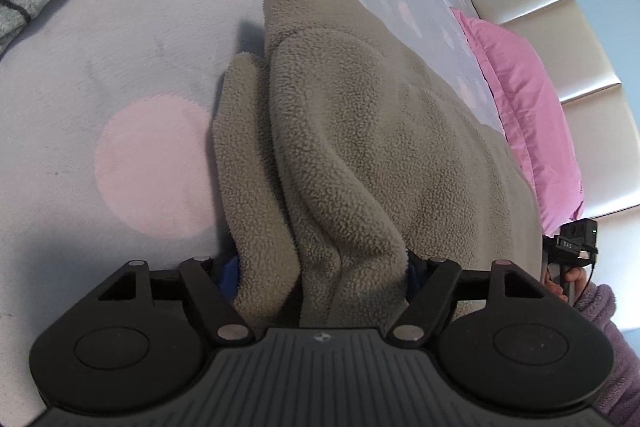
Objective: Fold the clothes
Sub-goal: 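Grasp the jacket bundle edge with both tools and lift it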
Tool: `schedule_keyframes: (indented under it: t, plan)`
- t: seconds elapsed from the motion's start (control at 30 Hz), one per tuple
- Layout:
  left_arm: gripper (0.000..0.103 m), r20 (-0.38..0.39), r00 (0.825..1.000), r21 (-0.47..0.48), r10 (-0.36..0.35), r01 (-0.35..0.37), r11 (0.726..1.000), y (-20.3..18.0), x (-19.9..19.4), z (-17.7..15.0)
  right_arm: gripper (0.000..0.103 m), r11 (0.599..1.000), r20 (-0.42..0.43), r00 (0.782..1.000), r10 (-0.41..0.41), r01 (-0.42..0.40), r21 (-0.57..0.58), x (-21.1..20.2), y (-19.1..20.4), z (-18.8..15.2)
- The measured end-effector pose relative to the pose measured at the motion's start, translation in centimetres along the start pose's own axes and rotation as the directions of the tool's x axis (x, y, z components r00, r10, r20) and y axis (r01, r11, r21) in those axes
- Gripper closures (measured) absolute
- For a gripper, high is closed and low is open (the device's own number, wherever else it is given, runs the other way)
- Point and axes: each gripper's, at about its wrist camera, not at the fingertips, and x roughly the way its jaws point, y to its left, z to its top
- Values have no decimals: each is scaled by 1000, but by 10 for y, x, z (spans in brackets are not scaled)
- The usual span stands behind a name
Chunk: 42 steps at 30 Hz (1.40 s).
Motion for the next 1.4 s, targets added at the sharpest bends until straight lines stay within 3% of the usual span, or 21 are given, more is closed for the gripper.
schedule_keyframes:
  t: [0.13,0.33,0.43,0.67,0.93,1.17,1.4]
  plan:
    - [47,23,1000,4,14,-14,1000,-7,0,-4,42,999,17,1000,-25,25,-47,-2,15,-2]
    - [63,94,994,46,55,-60,997,-23,-15,-15,65,969,89,986,-141,155,-191,-18,54,-11]
    - [70,134,989,63,60,-69,996,-30,-28,-21,69,954,139,974,-179,206,-216,-27,71,-19]
    - [75,220,975,101,31,-54,993,-57,-61,-33,72,943,257,951,-173,235,-234,-62,102,-40]
    - [79,257,966,201,-32,-21,979,-123,-84,-42,74,925,336,928,-160,260,-278,-113,137,-57]
    - [79,278,954,251,-116,45,967,-184,-67,-31,74,909,415,893,-177,310,-280,-181,144,-58]
    - [79,288,938,279,-193,110,954,-251,-17,3,74,883,495,841,-216,385,-269,-254,126,-24]
